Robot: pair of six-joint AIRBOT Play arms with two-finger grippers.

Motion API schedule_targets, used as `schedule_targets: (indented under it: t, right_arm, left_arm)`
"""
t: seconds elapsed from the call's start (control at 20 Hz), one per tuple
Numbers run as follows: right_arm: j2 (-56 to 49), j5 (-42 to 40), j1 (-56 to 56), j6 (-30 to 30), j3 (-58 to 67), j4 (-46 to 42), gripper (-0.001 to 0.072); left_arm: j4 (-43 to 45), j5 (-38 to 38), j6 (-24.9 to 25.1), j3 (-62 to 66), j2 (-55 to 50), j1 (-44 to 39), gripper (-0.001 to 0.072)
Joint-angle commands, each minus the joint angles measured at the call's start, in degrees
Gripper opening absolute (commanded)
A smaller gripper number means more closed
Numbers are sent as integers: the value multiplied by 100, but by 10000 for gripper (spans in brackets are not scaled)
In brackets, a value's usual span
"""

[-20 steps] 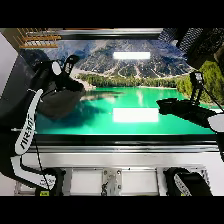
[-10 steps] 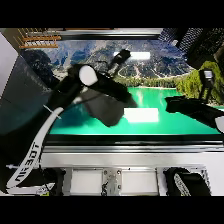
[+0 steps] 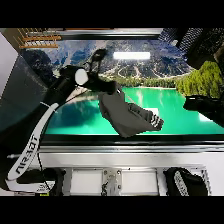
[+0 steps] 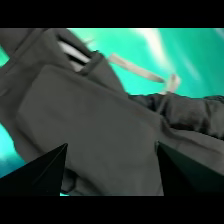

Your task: Fold the clothes and pants, and hang the long-sleeved shirts on hangers.

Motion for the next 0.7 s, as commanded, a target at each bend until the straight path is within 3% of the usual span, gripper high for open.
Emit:
schedule_targets:
  t: [0.0, 0.2, 0.45, 0.5, 0.6, 0.65]
  right_arm:
    - [-24, 173, -68, 13, -2, -35, 16]
    - [-188, 380, -68, 15, -7, -37, 17]
    - [-546, 763, -66, 13, -15, -37, 16]
    - [-673, 835, -68, 15, -17, -37, 17]
    - [-938, 1012, -68, 68, -74, -39, 26]
    - [-1119, 1126, -68, 98, -131, -39, 27]
  left_arm:
    - [-1071, 227, -273, -697, -402, 868, 583]
    - [-2144, 354, 160, -713, -1250, 1019, 583]
    - [-2129, 203, 157, -15, -1912, 678, 582]
    - [-2116, 210, 160, 44, -1947, 627, 490]
    - [-2122, 223, 162, 92, -1952, 603, 6]
    - [-2098, 247, 179, 90, -1897, 636, 4]
